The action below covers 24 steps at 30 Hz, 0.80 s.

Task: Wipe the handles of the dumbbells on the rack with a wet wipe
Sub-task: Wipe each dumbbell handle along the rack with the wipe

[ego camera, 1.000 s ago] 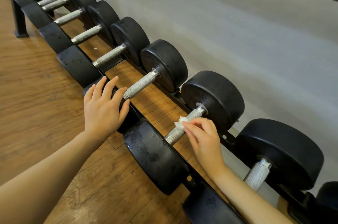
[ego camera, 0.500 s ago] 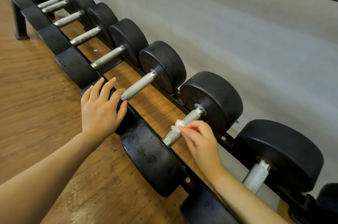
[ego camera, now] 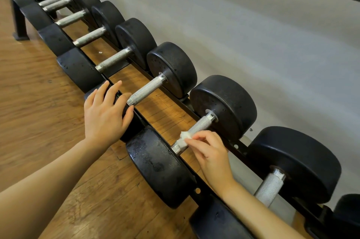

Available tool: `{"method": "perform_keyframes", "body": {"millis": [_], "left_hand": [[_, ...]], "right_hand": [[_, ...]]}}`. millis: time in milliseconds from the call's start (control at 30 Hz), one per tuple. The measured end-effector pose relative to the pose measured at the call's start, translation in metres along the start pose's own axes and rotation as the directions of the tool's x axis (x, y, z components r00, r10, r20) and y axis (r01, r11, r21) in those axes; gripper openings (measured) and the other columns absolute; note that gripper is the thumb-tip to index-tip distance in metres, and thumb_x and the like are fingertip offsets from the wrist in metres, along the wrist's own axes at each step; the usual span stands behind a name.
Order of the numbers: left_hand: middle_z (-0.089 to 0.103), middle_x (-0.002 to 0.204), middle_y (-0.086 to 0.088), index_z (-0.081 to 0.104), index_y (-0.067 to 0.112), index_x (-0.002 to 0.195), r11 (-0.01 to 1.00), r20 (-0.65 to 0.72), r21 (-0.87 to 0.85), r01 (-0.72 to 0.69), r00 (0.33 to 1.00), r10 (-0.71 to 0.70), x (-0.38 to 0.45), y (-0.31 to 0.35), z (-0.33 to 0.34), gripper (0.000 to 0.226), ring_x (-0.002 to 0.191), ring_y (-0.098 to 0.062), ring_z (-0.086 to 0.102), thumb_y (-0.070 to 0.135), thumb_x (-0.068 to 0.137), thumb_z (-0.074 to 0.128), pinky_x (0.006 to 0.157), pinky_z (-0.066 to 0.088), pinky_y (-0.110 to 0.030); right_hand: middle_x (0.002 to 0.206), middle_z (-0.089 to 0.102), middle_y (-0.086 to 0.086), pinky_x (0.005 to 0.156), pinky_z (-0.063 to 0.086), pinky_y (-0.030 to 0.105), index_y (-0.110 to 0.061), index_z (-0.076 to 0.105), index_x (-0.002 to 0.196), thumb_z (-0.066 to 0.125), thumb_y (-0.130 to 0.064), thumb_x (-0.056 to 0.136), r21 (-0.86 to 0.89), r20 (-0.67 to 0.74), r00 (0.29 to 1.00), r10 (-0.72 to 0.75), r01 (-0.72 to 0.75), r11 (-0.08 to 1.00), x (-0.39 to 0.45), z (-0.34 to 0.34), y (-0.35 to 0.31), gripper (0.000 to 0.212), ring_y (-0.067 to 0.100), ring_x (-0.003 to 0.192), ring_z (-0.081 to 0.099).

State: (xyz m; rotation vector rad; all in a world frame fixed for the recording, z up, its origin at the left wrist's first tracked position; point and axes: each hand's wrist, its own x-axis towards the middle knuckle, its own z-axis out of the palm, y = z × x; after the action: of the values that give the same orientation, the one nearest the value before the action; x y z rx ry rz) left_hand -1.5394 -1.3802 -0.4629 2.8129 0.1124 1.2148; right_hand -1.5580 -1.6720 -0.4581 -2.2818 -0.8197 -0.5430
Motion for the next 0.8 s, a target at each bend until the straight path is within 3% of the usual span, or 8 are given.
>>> {"method": "perform_keyframes", "body": {"millis": [100,233,367,533,667,733,800], "left_hand": [[0.053,0.141,-0.016,0.068,0.012,0.119,1.000,0.002,-0.002,0.006,1.000,-0.006,0.001,0.000,0.000,0.044,0.135,-0.040,0.041,0.040,0.097,0.041,0.105,0.033,-0.056],[0.053,0.141,-0.015,0.068,0.012,0.119,1.000,-0.002,-0.003,0.004,1.000,-0.004,0.000,0.000,0.001,0.045,0.135,-0.039,0.041,0.040,0.097,0.041,0.105,0.033,-0.055],[0.054,0.141,-0.015,0.068,0.012,0.119,1.000,-0.004,-0.001,0.002,1.000,-0.002,-0.001,-0.001,0.001,0.045,0.136,-0.039,0.041,0.040,0.097,0.041,0.104,0.033,-0.055],[0.054,0.140,-0.014,0.068,0.012,0.119,1.000,-0.009,-0.001,-0.003,1.000,0.003,0.000,0.000,0.001,0.043,0.135,-0.039,0.041,0.039,0.098,0.042,0.104,0.033,-0.055],[0.054,0.140,-0.015,0.068,0.012,0.119,1.000,-0.013,-0.002,-0.005,1.000,0.005,0.000,-0.001,0.001,0.042,0.135,-0.039,0.041,0.038,0.098,0.043,0.104,0.033,-0.055],[0.054,0.140,-0.015,0.068,0.012,0.119,1.000,-0.015,-0.003,-0.004,1.000,0.004,0.000,0.000,0.001,0.042,0.135,-0.039,0.042,0.038,0.098,0.043,0.104,0.034,-0.055],[0.054,0.140,-0.015,0.068,0.012,0.119,1.000,-0.011,-0.005,-0.002,1.000,0.002,0.000,0.001,0.000,0.042,0.135,-0.039,0.041,0.039,0.097,0.043,0.104,0.033,-0.055]], "right_hand": [[0.102,0.058,-0.007,0.082,0.050,0.020,-0.015,0.072,0.106,0.060,-0.020,0.088,0.029,-0.046,0.996,0.070,-0.069,0.997,0.002,-0.002,0.002,0.022,0.008,0.097,0.055],[0.103,0.056,-0.007,0.085,0.050,0.020,-0.013,0.070,0.108,0.055,-0.025,0.091,0.083,0.066,0.997,0.034,-0.039,0.996,-0.002,0.001,-0.007,0.026,0.011,0.099,0.056],[0.100,0.056,-0.007,0.083,0.049,0.015,-0.011,0.072,0.104,0.066,-0.014,0.087,0.138,-0.008,0.995,0.097,-0.095,0.986,0.001,0.000,-0.006,0.018,0.008,0.097,0.056],[0.099,0.057,-0.005,0.083,0.050,0.017,-0.011,0.071,0.105,0.061,-0.018,0.088,0.111,0.024,0.998,0.054,-0.057,0.992,-0.002,0.001,-0.009,0.021,0.012,0.096,0.058],[0.095,0.057,-0.006,0.075,0.046,0.009,-0.008,0.071,0.099,0.067,-0.001,0.086,0.269,-0.037,0.953,0.302,-0.281,0.921,0.004,-0.004,-0.008,0.016,0.001,0.094,0.057],[0.097,0.057,-0.005,0.074,0.047,0.008,-0.012,0.071,0.102,0.067,0.000,0.085,0.218,-0.076,0.943,0.323,-0.301,0.928,0.005,-0.006,-0.006,0.021,0.001,0.094,0.057],[0.098,0.056,-0.009,0.075,0.050,0.012,-0.015,0.069,0.105,0.067,-0.001,0.086,0.181,-0.024,0.964,0.264,-0.256,0.950,0.002,-0.004,-0.006,0.024,0.004,0.093,0.059]]}}
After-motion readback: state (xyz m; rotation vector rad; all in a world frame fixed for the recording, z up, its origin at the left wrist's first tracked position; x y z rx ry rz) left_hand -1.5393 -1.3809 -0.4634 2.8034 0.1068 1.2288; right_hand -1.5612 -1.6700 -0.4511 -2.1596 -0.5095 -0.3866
